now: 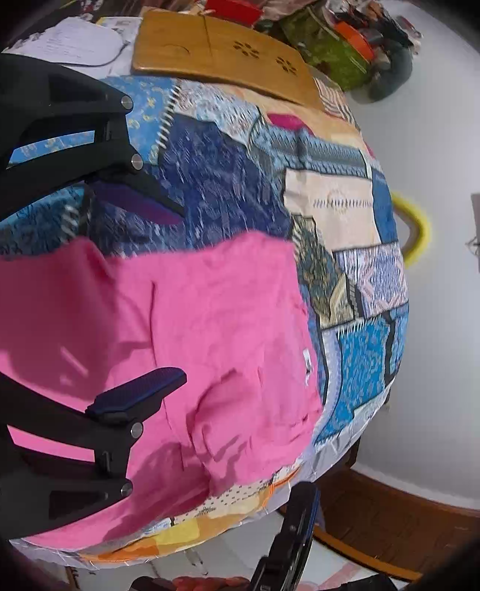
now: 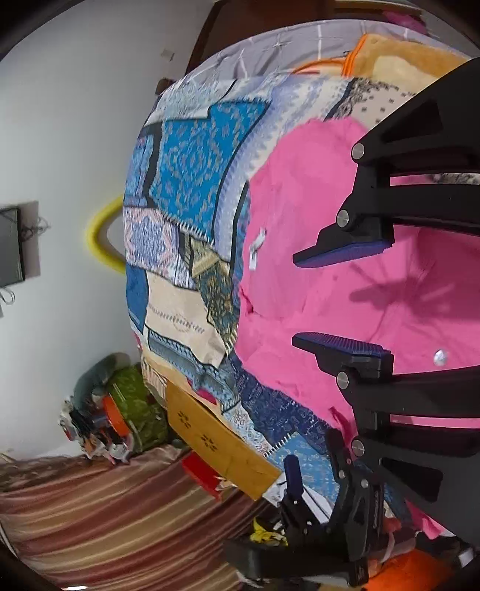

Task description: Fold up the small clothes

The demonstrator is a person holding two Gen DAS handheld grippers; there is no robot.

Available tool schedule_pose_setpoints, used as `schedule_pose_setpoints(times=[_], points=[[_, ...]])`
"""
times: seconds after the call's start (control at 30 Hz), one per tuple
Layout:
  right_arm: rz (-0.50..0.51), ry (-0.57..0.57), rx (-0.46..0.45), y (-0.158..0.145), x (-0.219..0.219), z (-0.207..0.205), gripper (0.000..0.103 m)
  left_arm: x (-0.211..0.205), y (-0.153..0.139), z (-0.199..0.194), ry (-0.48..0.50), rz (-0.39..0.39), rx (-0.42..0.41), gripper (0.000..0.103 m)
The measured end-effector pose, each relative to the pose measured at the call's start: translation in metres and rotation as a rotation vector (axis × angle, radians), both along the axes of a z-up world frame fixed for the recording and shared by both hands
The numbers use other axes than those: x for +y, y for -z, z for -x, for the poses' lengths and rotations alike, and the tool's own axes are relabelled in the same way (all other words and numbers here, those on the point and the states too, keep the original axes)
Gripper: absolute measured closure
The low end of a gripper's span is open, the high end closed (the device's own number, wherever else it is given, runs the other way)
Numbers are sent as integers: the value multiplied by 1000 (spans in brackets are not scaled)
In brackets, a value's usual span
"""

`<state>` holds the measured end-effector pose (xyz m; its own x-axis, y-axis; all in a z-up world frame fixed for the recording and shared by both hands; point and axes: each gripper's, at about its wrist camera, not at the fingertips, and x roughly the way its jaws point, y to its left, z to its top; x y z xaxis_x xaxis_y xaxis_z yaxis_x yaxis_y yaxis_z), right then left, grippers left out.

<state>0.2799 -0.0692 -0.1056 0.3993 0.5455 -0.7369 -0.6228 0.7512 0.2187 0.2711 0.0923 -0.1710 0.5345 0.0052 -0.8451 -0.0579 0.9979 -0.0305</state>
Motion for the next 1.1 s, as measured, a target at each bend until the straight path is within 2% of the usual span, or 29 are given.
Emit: schedule_pose_setpoints(times=[0.2,0.37,0.6,0.67,0.7,0.8,0.83,0.87,0.93,1.1], points=[[26,36,30,8,-40,-1,65,-23,12,-34,50,20,37,24],[100,53,91,41,-66,0,65,-39,27,-68,89,44,76,24],[100,87,214,87,-91,1,65,-65,52,-93,161,89,135,25],[100,80,232,96,-92,4,65,-70,59,-96,167,102,149,38],[102,74,236,99,-91,6,65,-72,60,-98,167,108,152,38],[111,51,242,105,-86,10,65,-77,57,-96,181,99,124,51],[114,45,239,107,-84,11,65,-80,54,-95,190,96,117,61],[117,43,235,110,-83,12,65,-80,52,-94,196,100,113,77],[118,42,225,113,-80,11,64,-80,45,-93,190,92,109,92],[94,61,232,116,-82,7,65,-61,25,-86,120,133,61,92]])
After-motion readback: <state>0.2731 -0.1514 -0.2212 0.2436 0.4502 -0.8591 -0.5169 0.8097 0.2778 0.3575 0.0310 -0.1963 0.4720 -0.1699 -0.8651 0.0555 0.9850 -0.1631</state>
